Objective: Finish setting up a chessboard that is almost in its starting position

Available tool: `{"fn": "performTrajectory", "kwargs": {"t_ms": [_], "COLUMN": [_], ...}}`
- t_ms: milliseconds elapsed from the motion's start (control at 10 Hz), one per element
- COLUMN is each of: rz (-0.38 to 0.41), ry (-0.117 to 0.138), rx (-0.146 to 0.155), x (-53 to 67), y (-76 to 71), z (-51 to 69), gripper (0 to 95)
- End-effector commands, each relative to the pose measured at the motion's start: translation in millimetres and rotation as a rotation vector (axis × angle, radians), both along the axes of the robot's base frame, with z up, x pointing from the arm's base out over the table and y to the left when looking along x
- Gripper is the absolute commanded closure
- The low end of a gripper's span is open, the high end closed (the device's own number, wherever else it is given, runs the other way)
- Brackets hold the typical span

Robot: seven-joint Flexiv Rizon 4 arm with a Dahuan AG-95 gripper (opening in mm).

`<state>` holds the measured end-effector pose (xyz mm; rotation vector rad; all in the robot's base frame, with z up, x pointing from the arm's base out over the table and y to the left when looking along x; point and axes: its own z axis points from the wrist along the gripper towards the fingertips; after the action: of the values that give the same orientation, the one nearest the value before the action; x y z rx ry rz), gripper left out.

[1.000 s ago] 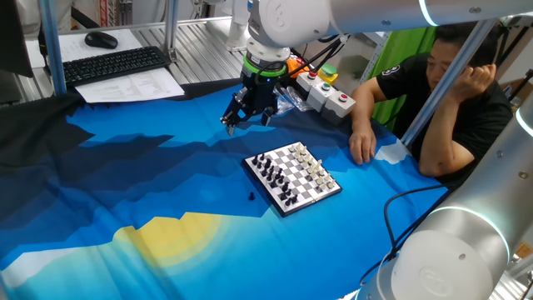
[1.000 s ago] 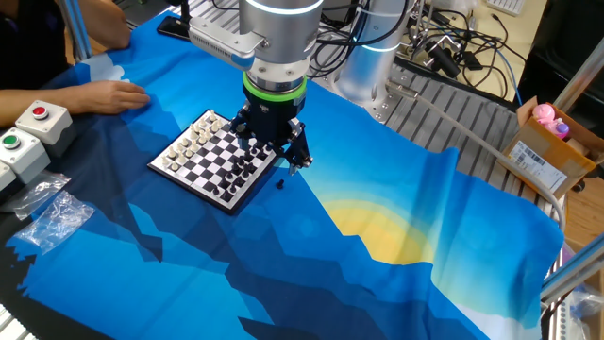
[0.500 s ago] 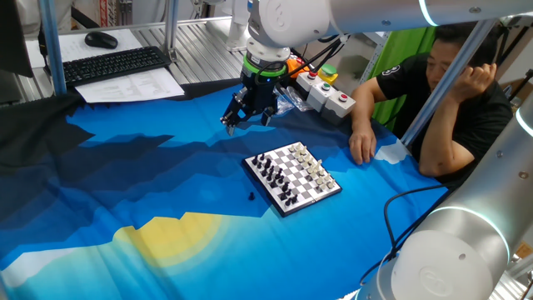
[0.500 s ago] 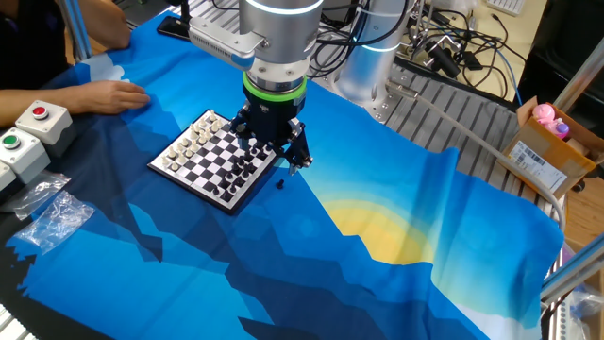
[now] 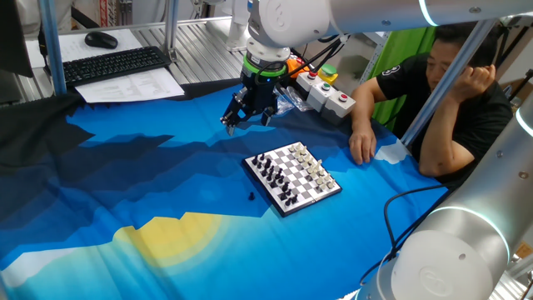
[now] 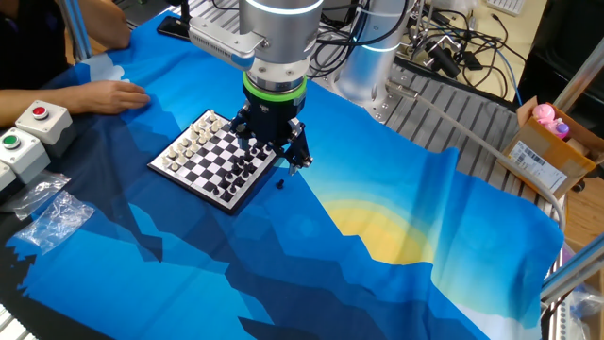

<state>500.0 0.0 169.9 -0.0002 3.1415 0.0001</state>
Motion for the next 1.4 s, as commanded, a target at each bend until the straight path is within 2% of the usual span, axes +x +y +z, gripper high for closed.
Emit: {"fn": "performTrajectory", "kwargs": {"t_ms": [100, 600, 800, 900, 1000, 1100, 1300, 1400], "rz": [-0.191, -0.186, -0.167, -0.147, -0.134, -0.103, -0.091, -0.076], "ry": [-0.016, -0.016, -0.007, -0.002, -0.004, -0.009, 0.004, 0.021], "rx": [0.021, 0.018, 0.005, -0.038, -0.067, -0.118, -0.136, -0.149], "x": [-0.4, -4.7, -5.3, -6.1, -6.1, -4.7, -2.9, -2.3], "y": [0.1, 1.5, 1.8, 2.5, 3.0, 4.7, 6.6, 7.4], "z": [-0.1, -3.9, -5.0, -6.8, -8.3, -13.8, -20.4, -24.0], "gripper": [95.0, 95.0, 95.0, 95.0, 95.0, 95.0, 95.0, 95.0]}}
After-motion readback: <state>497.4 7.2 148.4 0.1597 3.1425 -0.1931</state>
